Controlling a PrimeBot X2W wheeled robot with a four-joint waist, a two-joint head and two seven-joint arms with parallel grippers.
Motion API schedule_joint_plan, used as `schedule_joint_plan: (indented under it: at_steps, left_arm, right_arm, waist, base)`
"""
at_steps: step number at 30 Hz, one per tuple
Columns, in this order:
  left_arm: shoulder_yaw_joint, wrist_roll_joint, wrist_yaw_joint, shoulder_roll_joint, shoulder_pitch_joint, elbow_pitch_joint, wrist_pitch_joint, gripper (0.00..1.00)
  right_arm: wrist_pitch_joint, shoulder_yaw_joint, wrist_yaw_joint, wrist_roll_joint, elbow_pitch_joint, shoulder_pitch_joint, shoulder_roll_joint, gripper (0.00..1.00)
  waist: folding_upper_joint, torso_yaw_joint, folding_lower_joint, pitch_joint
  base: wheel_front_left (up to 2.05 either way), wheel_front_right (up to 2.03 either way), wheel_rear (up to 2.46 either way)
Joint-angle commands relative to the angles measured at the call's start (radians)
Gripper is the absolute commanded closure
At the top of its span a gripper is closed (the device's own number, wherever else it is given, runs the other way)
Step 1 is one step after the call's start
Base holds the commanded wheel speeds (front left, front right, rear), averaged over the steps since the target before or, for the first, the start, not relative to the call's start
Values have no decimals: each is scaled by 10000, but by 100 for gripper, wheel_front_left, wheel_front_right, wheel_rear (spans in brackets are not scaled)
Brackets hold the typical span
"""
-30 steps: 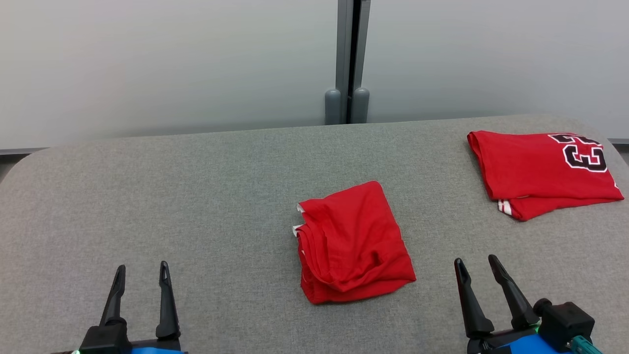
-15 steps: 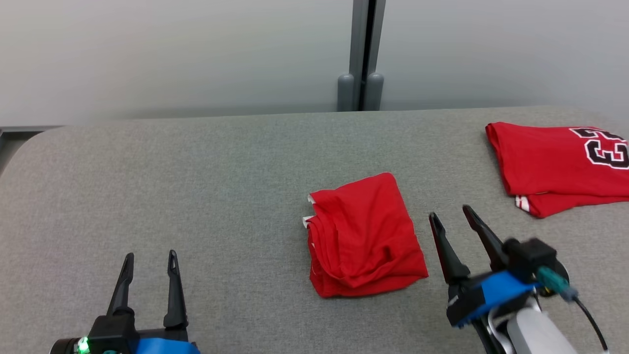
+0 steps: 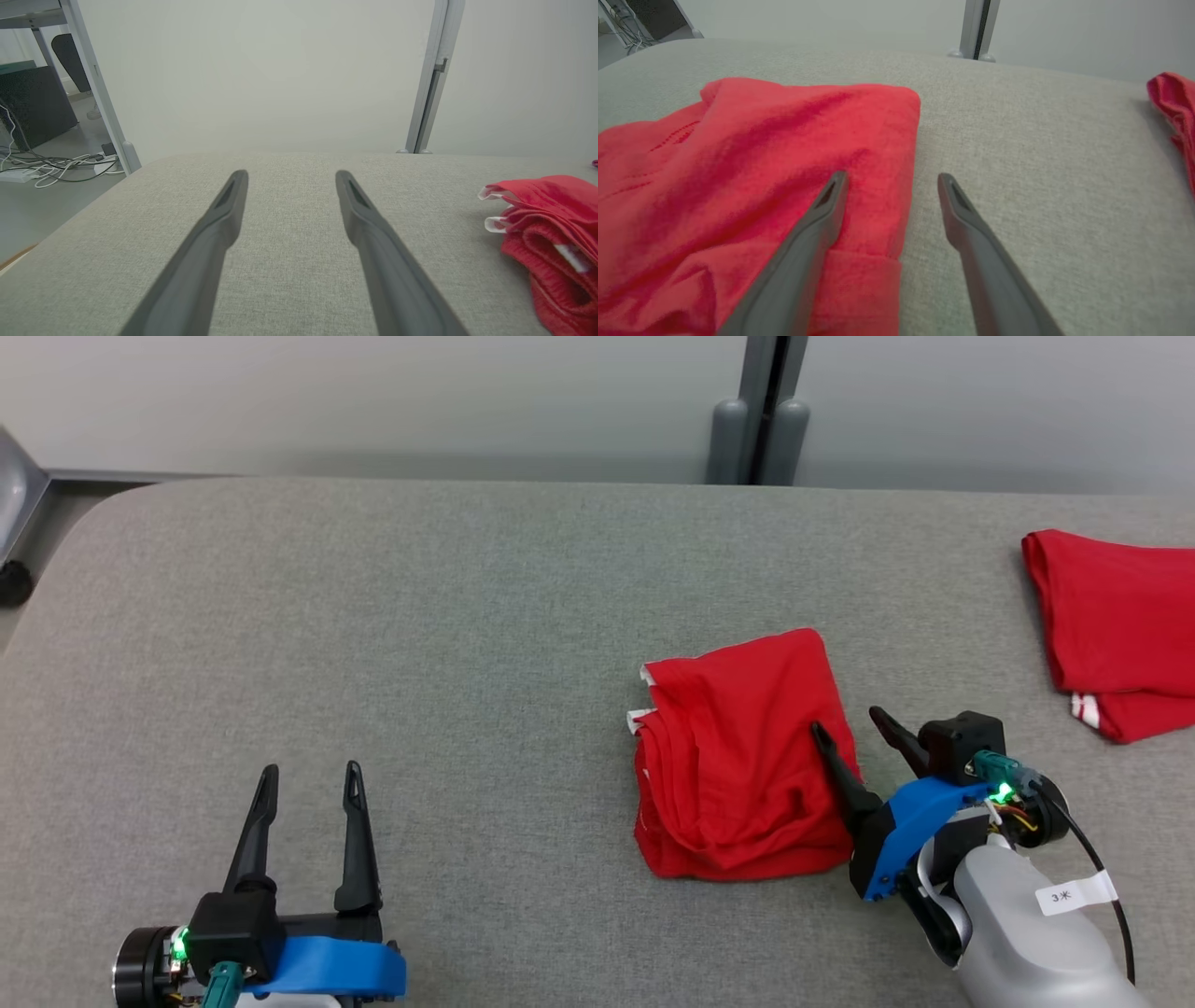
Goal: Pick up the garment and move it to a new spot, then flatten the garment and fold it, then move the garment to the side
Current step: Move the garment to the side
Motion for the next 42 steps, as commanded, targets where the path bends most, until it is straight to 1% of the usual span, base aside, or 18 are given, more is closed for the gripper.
schedule_joint_plan:
  at_steps: [1,8,15,16,17,18,23,27,30,35,42]
  left_arm:
    - [-33,-27,64,-3,-184,-41,-20,0]
    - [-111,-112,151,-5,-344,-29,-20,0]
    - [-172,-229,166,-3,-495,44,-22,0]
    - [-179,-250,176,-3,-496,51,-20,0]
    - [-184,-265,173,-3,-494,57,-22,0]
    - [-192,-283,186,-5,-481,63,-22,0]
    - [-190,-339,239,-5,-352,87,-20,0]
    - [-196,-364,197,-5,-347,51,-22,0]
    - [-226,-349,189,-6,-340,-39,-20,0]
    - [-124,-249,142,-6,-340,-165,-20,0]
    - [99,29,-48,-5,-614,-280,-20,0]
  right_arm:
    - [-82,96,2,145,315,-234,-49,0]
    - [-195,672,2,720,1625,-607,92,0]
    - [-159,1356,5,1318,2326,-809,347,0]
    - [-149,1460,12,1418,2380,-820,364,53]
    - [-159,1558,12,1493,2416,-836,358,80]
    - [-172,1649,12,1579,2449,-847,343,100]
    - [-300,1964,0,1967,2502,-930,125,100]
    - [-430,2035,-6,2152,2264,-1001,-146,100]
    - [-479,2114,-6,2232,2017,-813,-271,100]
    - [-489,1987,0,2230,1219,-412,-615,100]
    - [-486,1616,0,2031,585,20,-1049,100]
  waist:
    - [-2,167,-1,190]
    - [-2,294,-1,476]
    - [-2,392,-1,583]
    - [-2,395,-1,583]
    - [-2,399,-1,576]
    - [-2,400,-1,568]
    - [-2,356,-1,507]
    - [-2,258,-1,476]
    - [-2,42,-1,443]
    - [-2,-735,-1,465]
    - [-2,-2242,-1,611]
  base:
    - [0,0,0]
    - [0,0,0]
    - [0,0,0]
    - [0,0,0]
    - [0,0,0]
    - [0,0,0]
    - [0,0,0]
    - [0,0,0]
    - [0,0,0]
    - [0,0,0]
    - [0,0,0]
